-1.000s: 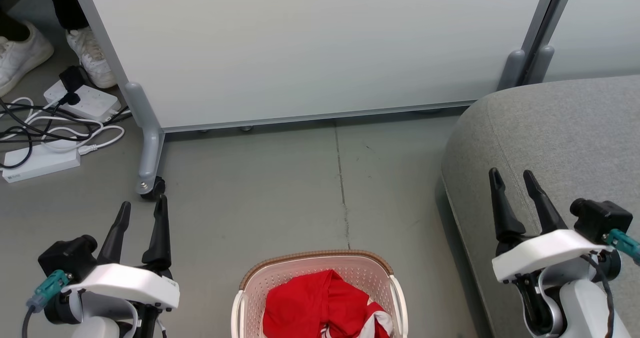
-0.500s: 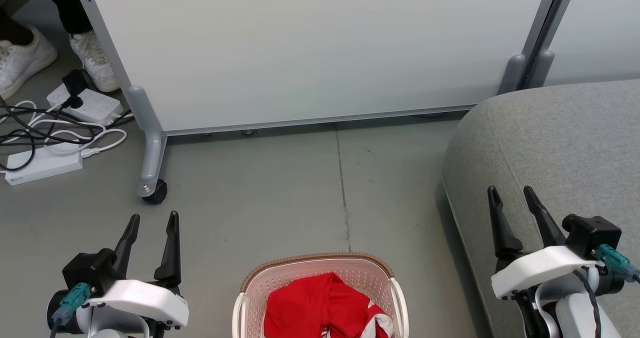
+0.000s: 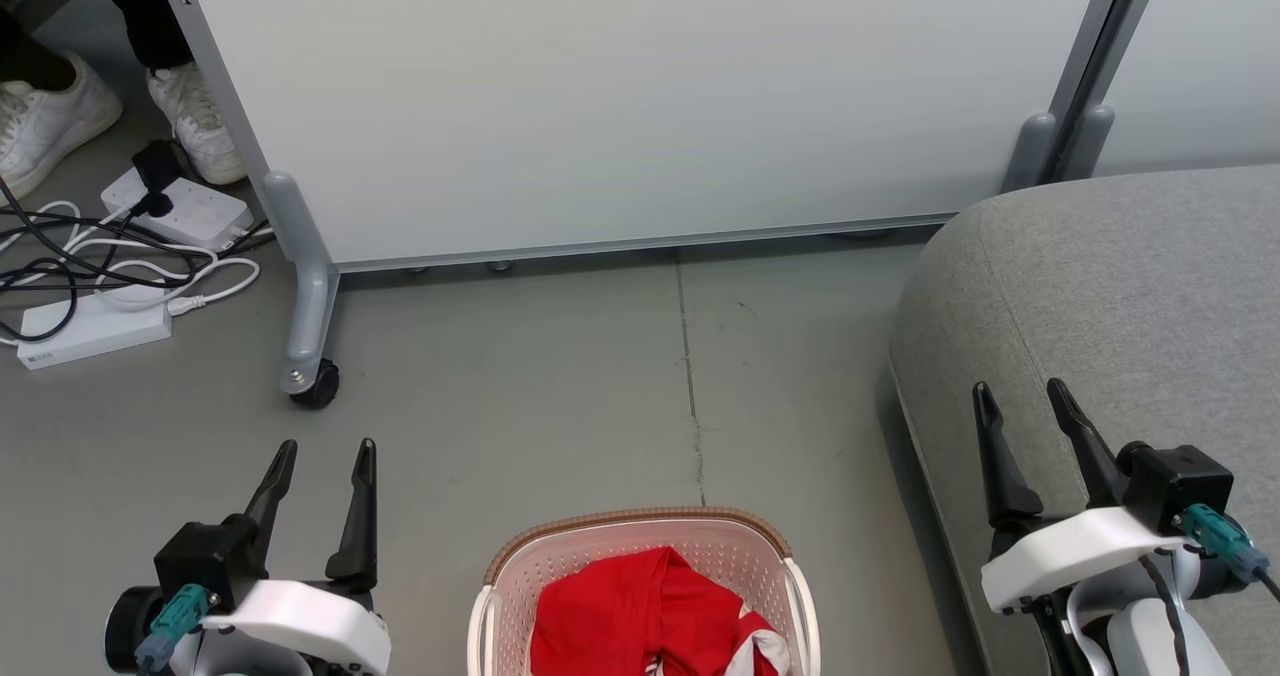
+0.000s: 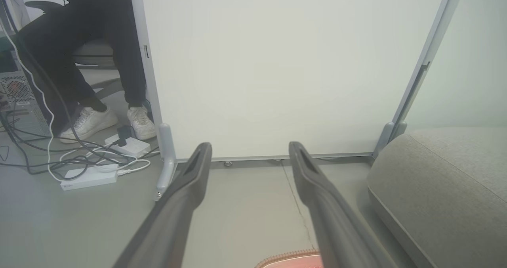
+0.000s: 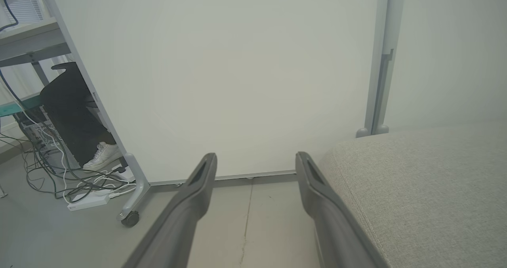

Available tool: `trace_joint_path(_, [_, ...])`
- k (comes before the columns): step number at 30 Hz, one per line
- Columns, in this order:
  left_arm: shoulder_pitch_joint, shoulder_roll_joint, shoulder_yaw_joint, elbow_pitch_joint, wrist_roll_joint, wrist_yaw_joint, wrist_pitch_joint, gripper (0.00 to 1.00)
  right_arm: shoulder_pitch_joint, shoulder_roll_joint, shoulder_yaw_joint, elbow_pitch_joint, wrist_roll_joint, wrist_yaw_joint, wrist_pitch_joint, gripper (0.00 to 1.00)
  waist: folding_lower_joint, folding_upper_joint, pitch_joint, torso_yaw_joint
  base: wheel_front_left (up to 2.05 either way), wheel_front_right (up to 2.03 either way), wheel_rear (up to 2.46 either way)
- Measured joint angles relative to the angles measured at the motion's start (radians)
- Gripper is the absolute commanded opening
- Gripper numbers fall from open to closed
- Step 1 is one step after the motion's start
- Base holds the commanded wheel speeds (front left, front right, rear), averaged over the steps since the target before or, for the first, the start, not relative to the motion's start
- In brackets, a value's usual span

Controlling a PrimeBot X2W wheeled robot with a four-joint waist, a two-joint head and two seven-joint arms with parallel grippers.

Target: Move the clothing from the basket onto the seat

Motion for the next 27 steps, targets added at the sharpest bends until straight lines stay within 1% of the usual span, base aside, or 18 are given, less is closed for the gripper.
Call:
trace_joint_path(6, [0.016,0.004,-0.003,-0.003,0.023,0.004,-0.01,1.0,0.015,0.0,0.007,0.003,-0.008,0.0,-0.012,1.0,0.0,0.0,-0.003,0.001,0.0,0.0,0.0])
trace_joint_path(14, [0.017,0.016,-0.014,-0.027,0.064,0.011,-0.008,1.0,0.019,-0.001,0.014,0.021,-0.049,0.0,-0.023,1.0,0.0001,0.0,-0.004,0.003,0.0,0.0,0.0])
trace_joint_path(27, [0.028,0.032,-0.009,-0.067,0.076,0.021,0.081,1.0,0.03,-0.001,0.01,0.053,-0.107,0.002,-0.043,1.0,0.0,0.0,-0.001,0.006,0.0,0.0,0.0])
